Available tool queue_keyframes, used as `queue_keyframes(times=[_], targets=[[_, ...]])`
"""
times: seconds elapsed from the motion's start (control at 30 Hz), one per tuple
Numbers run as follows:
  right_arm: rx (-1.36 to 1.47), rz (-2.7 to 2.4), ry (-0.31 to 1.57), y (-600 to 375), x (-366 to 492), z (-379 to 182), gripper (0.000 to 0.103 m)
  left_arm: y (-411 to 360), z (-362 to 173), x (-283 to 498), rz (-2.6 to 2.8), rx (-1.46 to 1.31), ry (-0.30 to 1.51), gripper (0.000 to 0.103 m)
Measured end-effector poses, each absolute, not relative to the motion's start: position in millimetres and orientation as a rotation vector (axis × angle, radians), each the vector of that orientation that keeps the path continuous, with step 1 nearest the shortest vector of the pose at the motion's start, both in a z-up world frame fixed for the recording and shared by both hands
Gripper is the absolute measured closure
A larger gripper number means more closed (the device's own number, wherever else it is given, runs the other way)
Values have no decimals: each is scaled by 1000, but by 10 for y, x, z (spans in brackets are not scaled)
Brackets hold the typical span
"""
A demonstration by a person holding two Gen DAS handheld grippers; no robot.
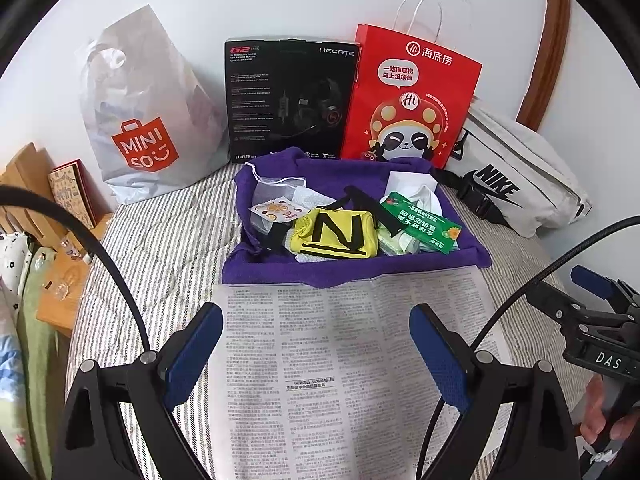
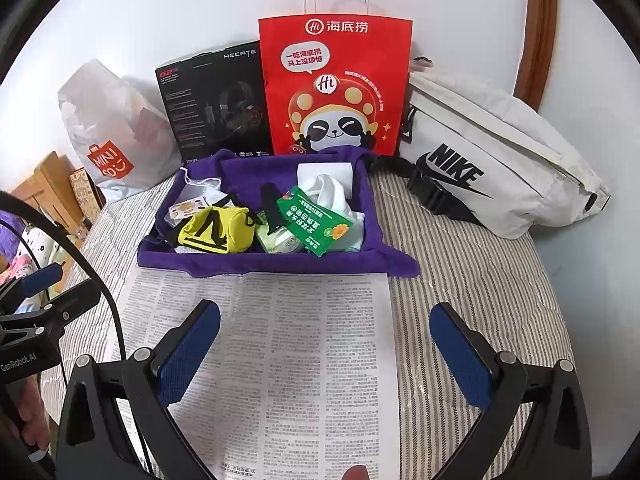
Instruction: Organize soft objects
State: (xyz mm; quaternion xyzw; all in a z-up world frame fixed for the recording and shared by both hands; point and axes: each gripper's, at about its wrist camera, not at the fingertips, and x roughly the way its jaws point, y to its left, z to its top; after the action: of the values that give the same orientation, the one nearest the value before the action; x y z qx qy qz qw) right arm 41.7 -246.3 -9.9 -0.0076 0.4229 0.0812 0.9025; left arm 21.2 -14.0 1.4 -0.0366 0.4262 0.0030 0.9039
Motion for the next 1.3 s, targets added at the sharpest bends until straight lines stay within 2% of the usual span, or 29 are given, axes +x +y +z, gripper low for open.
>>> queue_keyframes(times=[1.3], targets=[[-18,179,880,-2434,382,-107,0,-153,50,170,5,-57,888,8]])
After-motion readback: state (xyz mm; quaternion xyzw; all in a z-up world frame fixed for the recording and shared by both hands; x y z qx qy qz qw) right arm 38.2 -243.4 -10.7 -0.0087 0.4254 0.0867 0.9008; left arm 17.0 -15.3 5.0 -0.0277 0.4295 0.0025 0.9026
